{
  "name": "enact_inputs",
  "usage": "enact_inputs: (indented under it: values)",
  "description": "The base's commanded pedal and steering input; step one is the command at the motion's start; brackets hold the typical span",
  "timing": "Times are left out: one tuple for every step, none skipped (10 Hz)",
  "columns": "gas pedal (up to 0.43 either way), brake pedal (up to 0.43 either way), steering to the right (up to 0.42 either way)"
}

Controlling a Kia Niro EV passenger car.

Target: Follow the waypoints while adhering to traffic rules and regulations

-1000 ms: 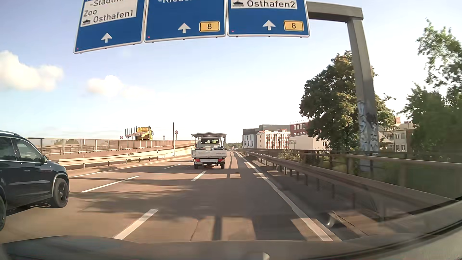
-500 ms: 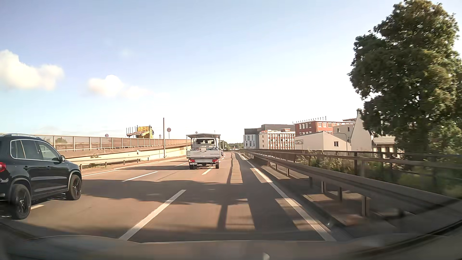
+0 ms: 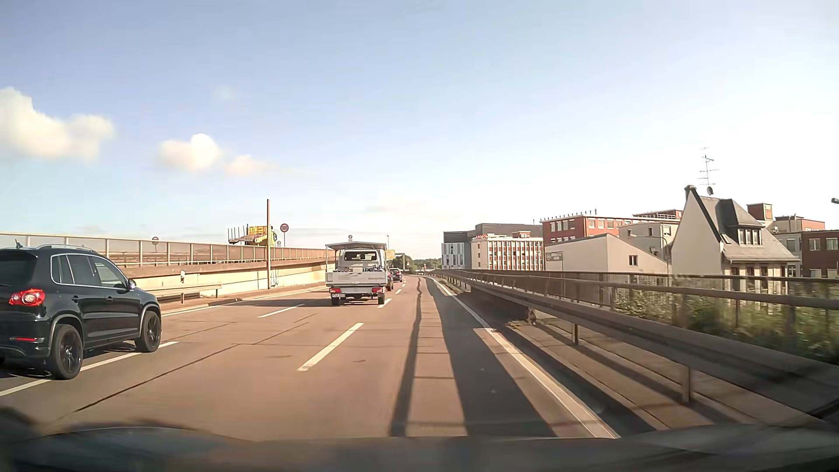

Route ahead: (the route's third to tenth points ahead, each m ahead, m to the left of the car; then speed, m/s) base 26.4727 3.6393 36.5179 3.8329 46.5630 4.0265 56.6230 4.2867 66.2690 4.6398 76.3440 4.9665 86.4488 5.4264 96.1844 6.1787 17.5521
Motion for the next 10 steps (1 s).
enact_inputs:
  values:
    - [0.248, 0.000, 0.003]
    - [0.248, 0.000, 0.003]
    - [0.248, 0.000, 0.003]
    - [0.248, 0.000, 0.003]
    - [0.248, 0.000, 0.002]
    - [0.248, 0.000, 0.002]
    - [0.248, 0.000, 0.002]
    - [0.248, 0.000, 0.003]
    - [0.248, 0.000, 0.000]
    - [0.240, 0.000, 0.000]
